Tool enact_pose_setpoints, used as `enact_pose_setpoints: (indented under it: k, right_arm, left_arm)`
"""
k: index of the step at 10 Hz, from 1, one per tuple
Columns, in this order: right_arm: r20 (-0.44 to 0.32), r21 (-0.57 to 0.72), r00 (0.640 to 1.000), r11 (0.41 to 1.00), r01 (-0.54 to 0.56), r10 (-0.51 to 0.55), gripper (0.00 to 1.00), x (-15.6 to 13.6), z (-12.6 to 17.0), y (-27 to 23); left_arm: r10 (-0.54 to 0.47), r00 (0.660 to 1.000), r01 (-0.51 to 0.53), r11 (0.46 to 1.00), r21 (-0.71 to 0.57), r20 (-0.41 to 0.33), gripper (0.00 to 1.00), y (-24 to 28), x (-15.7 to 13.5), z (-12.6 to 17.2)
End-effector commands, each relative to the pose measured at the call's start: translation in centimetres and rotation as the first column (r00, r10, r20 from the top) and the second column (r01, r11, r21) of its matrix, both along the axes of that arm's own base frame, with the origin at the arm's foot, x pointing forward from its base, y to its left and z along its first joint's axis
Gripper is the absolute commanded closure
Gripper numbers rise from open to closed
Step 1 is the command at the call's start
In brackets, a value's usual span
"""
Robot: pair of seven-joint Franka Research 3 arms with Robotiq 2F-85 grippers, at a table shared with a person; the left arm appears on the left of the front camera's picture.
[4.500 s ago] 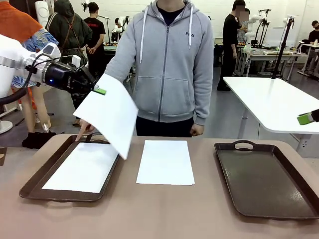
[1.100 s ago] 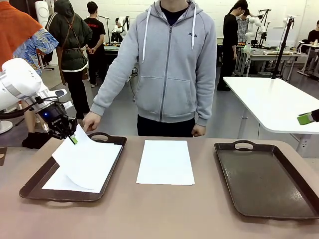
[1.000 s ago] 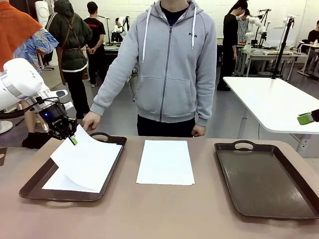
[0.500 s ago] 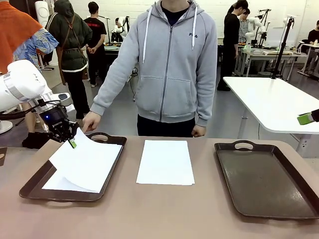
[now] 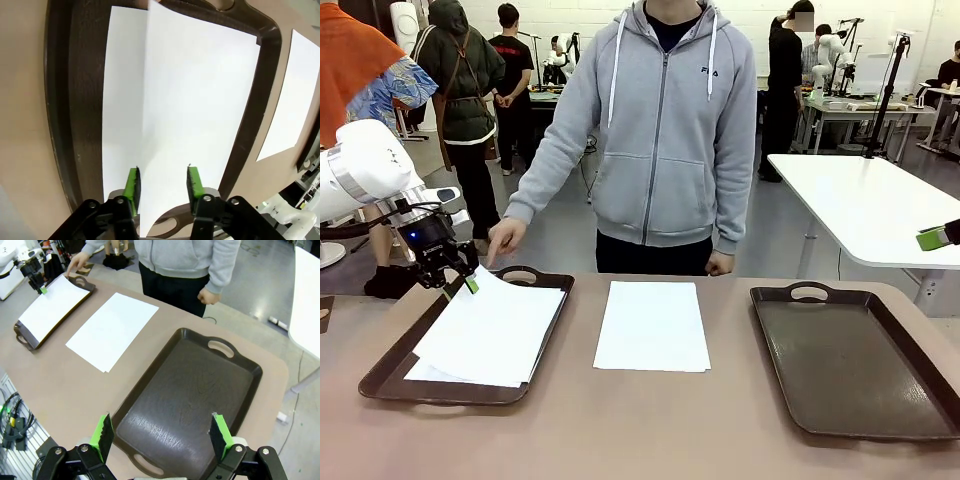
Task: Sort the A4 documents.
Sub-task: Place the A4 Paper in the designated Handle tray.
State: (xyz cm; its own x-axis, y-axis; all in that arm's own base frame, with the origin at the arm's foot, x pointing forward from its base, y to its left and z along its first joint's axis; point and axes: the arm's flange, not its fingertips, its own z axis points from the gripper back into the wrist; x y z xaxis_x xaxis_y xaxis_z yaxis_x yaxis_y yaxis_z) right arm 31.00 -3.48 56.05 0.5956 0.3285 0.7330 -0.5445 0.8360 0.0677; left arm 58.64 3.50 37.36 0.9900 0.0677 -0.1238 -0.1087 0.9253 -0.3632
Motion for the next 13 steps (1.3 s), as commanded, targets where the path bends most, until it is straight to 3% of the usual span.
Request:
enact_pose_setpoints:
  k: [1, 2, 3, 4, 8, 10, 11, 13]
  right_arm:
    - [-0.003, 0.011, 1.000, 1.000, -0.011, 0.011, 0.00, 0.1, -0.2, 0.0]
    - [-0.003, 0.011, 1.000, 1.000, -0.011, 0.011, 0.00, 0.1, -0.2, 0.0]
    - [-0.003, 0.011, 1.000, 1.000, -0.011, 0.011, 0.00, 0.1, -0.2, 0.0]
    - [-0.003, 0.011, 1.000, 1.000, -0.011, 0.011, 0.00, 0.1, -0.2, 0.0]
    - [-0.003, 0.011, 1.000, 1.000, -0.011, 0.011, 0.00, 0.1, -0.2, 0.0]
    - [-0.003, 0.011, 1.000, 1.000, -0.011, 0.011, 0.00, 0.1, -0.2, 0.0]
    - [-0.003, 0.011, 1.000, 1.000, -0.011, 0.011, 0.00, 0.1, -0.2, 0.0]
    - [-0.003, 0.011, 1.000, 1.000, -0.011, 0.011, 0.00, 0.1, -0.2, 0.0]
  left_arm:
    - [0.018, 1.000, -0.018, 0.997, 0.069, -0.001, 0.26, -0.3, -0.1, 0.3]
    - [0.021, 1.000, -0.021, 0.997, 0.074, 0.000, 0.21, -0.2, -0.2, 0.4]
    - [0.023, 1.000, -0.023, 0.996, 0.085, 0.003, 0.07, -0.1, -0.2, 0.6]
    - [0.025, 1.000, -0.025, 0.995, 0.095, 0.005, 0.01, 0.0, -0.3, 0.8]
    - [0.013, 1.000, -0.015, 0.997, 0.076, 0.026, 0.00, -0.3, -0.5, 1.6]
    - [0.042, 0.998, -0.041, 0.999, -0.019, 0.045, 0.00, -0.5, -0.5, 2.1]
    - [-0.002, 1.000, 0.001, 0.998, 0.056, 0.022, 0.00, 0.1, -0.1, 1.6]
    - [-0.002, 1.000, 0.001, 0.998, 0.056, 0.022, 0.00, 0.1, -0.1, 1.6]
